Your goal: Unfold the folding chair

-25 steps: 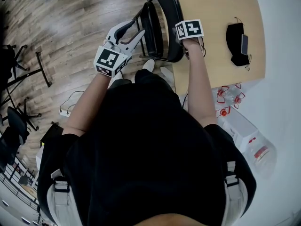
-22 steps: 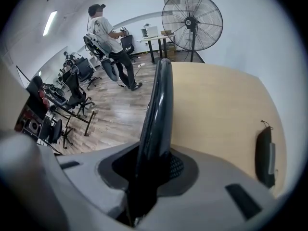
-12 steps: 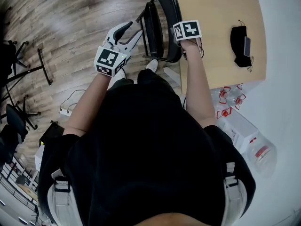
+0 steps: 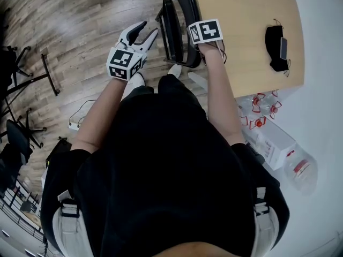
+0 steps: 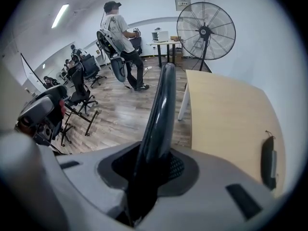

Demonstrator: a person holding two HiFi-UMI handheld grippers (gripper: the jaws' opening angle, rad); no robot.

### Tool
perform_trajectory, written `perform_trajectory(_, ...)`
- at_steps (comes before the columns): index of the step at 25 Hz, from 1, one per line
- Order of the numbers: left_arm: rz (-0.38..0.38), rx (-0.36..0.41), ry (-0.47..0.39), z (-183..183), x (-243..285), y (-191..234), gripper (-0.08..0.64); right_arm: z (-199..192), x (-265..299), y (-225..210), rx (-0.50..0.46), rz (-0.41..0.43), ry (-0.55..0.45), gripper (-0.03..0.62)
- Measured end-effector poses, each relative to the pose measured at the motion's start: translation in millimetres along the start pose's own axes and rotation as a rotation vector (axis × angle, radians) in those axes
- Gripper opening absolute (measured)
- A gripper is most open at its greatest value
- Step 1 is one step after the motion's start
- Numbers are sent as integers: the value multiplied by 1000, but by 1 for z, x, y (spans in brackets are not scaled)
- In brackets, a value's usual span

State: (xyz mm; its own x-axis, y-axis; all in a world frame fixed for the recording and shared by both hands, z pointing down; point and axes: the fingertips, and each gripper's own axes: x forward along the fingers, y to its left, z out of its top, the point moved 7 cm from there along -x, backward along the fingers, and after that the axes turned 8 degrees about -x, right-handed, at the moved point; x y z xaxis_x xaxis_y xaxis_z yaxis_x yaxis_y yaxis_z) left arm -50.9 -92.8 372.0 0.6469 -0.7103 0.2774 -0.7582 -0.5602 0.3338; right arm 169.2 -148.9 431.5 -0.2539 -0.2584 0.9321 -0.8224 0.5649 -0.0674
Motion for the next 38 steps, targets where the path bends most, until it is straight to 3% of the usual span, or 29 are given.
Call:
perform_trajectory(8, 46, -38, 55, -17, 25, 21, 169, 6, 2, 15, -15, -18, 1, 98)
perform_trajectory(14, 106, -43, 148, -40, 67, 39, 169, 8, 3, 19, -21, -18, -2, 98)
perform_trajectory(31, 353, -338, 384, -104, 182, 84, 247, 3, 2, 4, -9, -17, -25, 98)
perform_trajectory(38, 412, -390, 443, -131, 229, 98, 272, 5, 2, 7, -33, 3, -37, 98)
